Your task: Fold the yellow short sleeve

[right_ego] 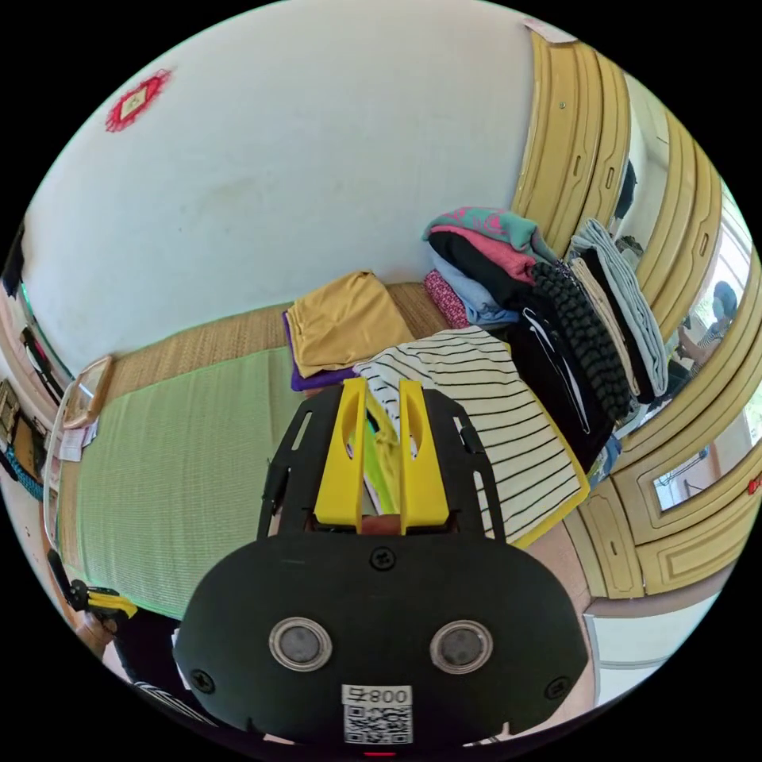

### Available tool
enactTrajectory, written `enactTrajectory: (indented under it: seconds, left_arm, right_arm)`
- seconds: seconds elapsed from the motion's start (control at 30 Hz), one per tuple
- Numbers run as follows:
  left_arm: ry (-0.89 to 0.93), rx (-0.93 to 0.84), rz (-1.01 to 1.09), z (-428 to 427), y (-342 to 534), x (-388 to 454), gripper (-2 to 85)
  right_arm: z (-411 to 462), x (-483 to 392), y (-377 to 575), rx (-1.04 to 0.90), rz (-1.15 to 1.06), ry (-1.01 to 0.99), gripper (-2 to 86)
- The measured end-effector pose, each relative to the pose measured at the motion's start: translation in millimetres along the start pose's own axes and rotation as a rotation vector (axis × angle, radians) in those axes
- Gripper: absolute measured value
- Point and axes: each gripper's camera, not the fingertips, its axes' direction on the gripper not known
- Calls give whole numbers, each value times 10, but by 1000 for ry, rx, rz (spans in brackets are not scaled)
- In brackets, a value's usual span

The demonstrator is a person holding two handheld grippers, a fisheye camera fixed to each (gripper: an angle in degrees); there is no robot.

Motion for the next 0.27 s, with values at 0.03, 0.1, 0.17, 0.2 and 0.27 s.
enactTrajectory:
  seconds: [0.03, 0.1, 0.17, 0.2, 0.27]
  left_arm:
    - [8, -3, 2, 92, -11, -1, 9]
    - [23, -10, 10, 237, -37, 0, 8]
    - [42, -27, 24, 437, -70, 1, 7]
    - [47, -34, 27, 488, -76, -3, 7]
    - [65, -58, 33, 687, -89, -33, 6]
  right_arm:
    - [74, 27, -68, -14, -2, 11, 72]
    - [375, 141, -310, -78, 0, 40, 72]
    - [564, 212, -445, -109, -2, 51, 72]
    - [671, 252, -521, -124, -4, 57, 72]
    - [819, 288, -619, -146, -15, 64, 75]
